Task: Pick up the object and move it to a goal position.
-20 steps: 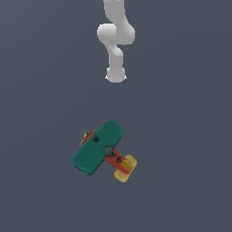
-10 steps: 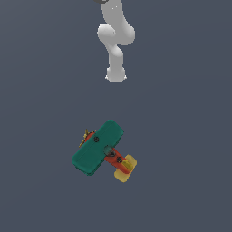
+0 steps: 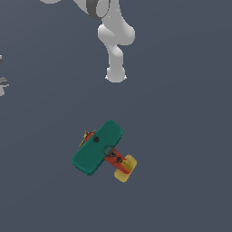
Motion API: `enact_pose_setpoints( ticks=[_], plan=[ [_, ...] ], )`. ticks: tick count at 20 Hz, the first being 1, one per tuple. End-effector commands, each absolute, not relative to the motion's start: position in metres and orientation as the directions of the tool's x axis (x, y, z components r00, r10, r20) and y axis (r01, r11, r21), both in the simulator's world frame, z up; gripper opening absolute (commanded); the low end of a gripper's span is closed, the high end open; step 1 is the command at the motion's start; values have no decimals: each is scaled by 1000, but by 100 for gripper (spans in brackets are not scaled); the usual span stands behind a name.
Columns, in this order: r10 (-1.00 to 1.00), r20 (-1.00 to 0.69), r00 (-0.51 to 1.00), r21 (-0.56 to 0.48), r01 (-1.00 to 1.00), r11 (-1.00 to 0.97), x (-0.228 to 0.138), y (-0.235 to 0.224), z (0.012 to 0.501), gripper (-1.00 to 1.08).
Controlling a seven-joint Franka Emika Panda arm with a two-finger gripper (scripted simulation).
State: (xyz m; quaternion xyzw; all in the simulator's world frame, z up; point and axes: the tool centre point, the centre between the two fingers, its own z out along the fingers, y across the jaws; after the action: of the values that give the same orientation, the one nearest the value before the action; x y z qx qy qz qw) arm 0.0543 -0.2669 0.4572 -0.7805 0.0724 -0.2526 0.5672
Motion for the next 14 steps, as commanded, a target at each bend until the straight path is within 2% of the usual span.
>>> enact_pose_setpoints(
  ticks=[1, 14],
  plan=[
    [-397, 284, 873, -932, 155, -326, 63, -263, 433, 28],
    [-360, 134, 923, -966, 40, -256, 99, -227, 301, 28]
  ],
)
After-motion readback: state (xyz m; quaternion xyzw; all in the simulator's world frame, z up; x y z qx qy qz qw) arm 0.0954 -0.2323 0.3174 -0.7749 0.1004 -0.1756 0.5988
